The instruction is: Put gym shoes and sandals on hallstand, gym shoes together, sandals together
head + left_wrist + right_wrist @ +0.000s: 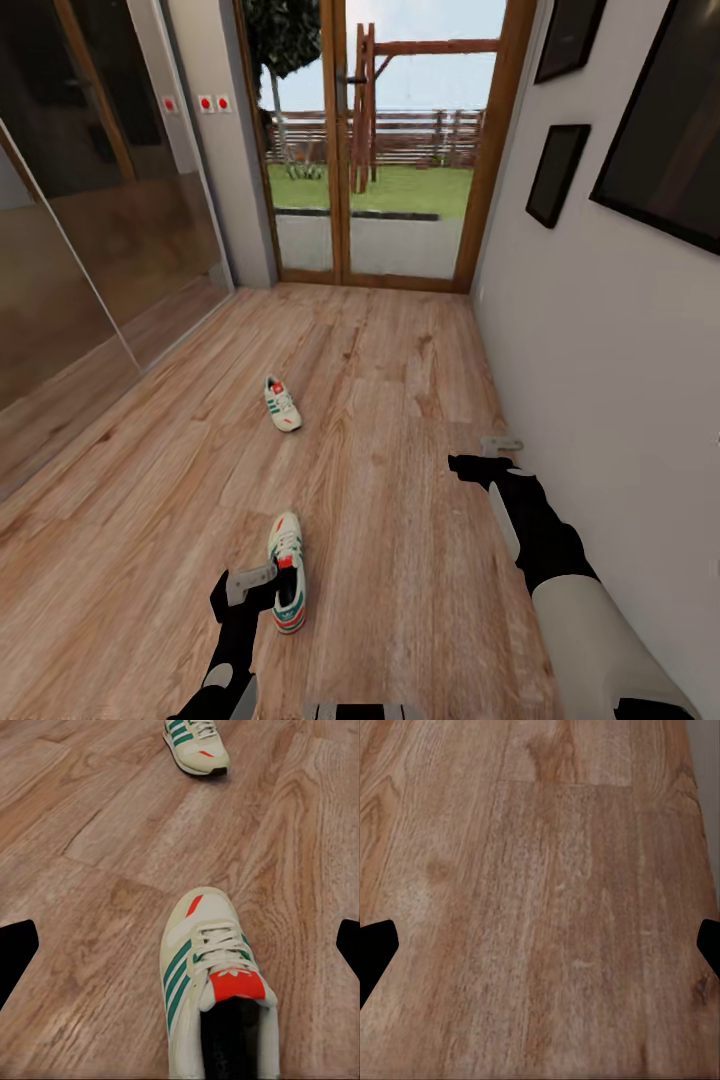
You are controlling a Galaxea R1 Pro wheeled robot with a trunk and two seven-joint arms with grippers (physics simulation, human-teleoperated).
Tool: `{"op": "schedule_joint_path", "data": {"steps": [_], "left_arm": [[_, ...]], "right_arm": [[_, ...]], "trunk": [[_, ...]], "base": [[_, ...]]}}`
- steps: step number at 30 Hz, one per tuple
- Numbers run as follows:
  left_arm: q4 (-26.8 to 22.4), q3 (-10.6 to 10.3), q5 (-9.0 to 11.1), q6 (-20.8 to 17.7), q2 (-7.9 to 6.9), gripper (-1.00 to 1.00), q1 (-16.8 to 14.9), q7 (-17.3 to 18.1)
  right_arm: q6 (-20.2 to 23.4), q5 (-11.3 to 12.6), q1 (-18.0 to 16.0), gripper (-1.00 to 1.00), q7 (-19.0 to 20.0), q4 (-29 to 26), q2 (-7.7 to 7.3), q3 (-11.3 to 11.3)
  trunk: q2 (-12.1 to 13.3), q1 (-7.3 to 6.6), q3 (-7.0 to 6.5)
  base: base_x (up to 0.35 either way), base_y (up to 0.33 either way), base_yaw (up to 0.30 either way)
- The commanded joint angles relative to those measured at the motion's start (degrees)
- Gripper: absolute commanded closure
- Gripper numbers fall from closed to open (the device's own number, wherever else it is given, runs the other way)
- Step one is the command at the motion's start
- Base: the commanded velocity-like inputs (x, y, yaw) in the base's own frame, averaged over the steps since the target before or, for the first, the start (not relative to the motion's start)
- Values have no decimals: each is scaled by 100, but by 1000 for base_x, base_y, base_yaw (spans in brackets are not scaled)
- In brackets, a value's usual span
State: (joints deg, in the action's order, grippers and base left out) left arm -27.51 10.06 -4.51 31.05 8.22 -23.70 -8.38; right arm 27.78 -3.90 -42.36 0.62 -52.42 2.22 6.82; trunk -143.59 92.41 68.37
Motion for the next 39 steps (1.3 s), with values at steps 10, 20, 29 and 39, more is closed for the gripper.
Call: {"op": "schedule_joint_path", "data": {"steps": [10,20,29,39], "left_arm": [[0,23,-50,15,4,-100,-3,-23],[0,23,-50,15,4,-100,-3,-23],[0,30,-50,15,4,-100,-3,-23],[0,-115,-166,15,4,-100,-3,-8]], "right_arm": [[28,-41,-2,-100,7,-11,6,12],[31,-41,-1,-100,6,-14,6,10],[27,-42,-7,-100,4,-13,6,5],[29,-41,-1,-100,4,-14,6,5]], "trunk": [[-6,6,109],[-10,14,218],[-22,37,492],[-25,42,549]], "base": [[0,0,-58],[0,0,-4],[0,0,0],[0,0,0]]}}
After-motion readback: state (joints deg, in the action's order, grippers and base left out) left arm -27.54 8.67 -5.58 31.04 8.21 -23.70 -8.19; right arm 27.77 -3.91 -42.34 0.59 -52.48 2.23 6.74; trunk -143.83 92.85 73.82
